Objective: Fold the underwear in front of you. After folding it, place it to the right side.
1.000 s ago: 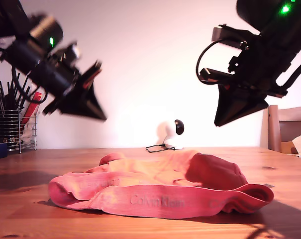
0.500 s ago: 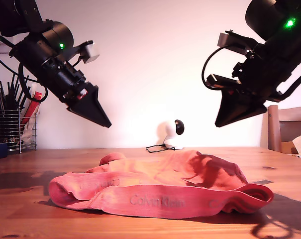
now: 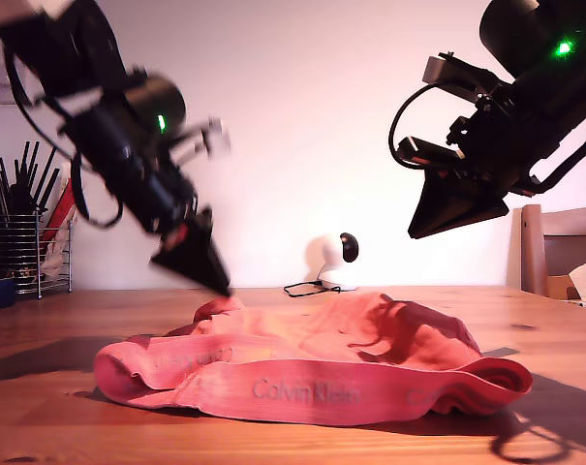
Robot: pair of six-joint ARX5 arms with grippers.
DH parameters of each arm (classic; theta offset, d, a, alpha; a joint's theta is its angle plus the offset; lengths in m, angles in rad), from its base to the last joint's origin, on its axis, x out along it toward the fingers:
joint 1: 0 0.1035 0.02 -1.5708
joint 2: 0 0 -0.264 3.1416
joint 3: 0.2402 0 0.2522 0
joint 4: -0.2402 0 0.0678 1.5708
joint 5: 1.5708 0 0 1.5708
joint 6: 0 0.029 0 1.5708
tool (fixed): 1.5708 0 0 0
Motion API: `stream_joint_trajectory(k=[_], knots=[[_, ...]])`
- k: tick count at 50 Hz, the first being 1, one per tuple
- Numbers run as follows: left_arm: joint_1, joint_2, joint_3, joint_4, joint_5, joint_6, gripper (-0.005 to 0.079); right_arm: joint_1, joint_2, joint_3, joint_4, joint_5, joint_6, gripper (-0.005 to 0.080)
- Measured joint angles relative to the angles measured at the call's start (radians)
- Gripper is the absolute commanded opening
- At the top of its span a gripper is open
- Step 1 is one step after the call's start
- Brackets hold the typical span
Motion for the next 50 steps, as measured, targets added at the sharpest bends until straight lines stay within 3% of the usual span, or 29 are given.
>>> stream_joint_trajectory(k=[6, 32, 50], knots=[[0.015, 0.011, 0.000, 0.007, -0.021, 0.021, 0.0412, 0.000, 0.000, 0.000, 0.000, -0.001, 0.000, -0.0012], [0.031, 0.061, 0.000, 0.038, -0.020, 0.029, 0.0407, 0.000, 0.000, 0.000, 0.000, -0.003, 0.000, -0.0013], [0.029, 0.072, 0.000, 0.076, 0.008, 0.032, 0.0336, 0.000, 0.000, 0.000, 0.000, -0.003, 0.000, -0.0012]])
